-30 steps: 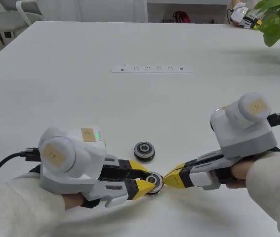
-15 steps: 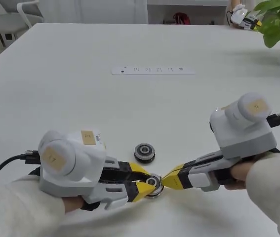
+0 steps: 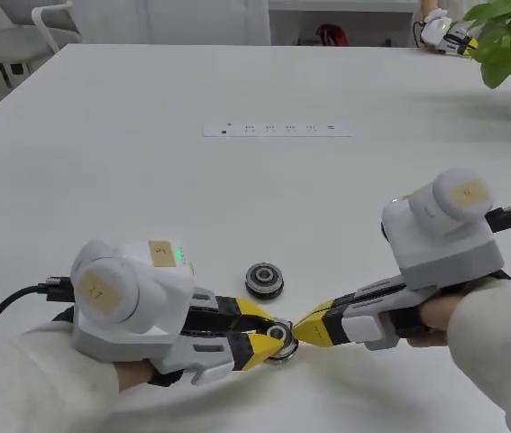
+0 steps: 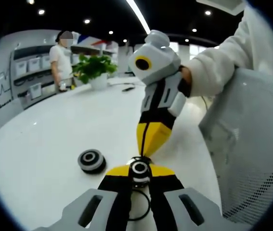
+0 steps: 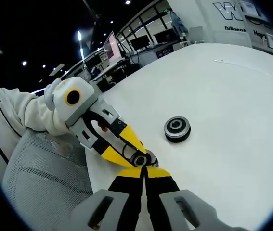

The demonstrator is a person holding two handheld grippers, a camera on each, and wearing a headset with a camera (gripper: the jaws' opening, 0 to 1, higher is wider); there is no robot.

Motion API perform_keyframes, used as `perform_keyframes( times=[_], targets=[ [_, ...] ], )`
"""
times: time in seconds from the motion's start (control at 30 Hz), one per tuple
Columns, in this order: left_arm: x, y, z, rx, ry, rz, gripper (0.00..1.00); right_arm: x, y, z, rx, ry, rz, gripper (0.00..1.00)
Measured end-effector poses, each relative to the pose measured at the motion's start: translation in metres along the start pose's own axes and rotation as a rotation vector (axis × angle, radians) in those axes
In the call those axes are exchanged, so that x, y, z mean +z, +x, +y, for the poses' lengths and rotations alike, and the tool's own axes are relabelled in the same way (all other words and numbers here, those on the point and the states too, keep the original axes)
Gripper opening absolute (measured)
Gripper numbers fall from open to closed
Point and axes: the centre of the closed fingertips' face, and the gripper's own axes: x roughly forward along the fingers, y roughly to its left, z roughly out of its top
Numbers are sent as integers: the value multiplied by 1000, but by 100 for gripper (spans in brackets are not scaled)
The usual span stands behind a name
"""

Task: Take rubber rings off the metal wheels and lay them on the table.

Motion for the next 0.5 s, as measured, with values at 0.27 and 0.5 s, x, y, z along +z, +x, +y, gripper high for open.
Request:
perform_keyframes(
  times=[0.27, 0.5],
  targets=[
    [0, 0, 0, 0, 2, -1, 14, 2, 1, 2, 11, 1, -8, 0],
    [0, 0, 0, 0, 2, -1, 14, 3, 1, 1, 10, -2, -9, 0]
  ],
)
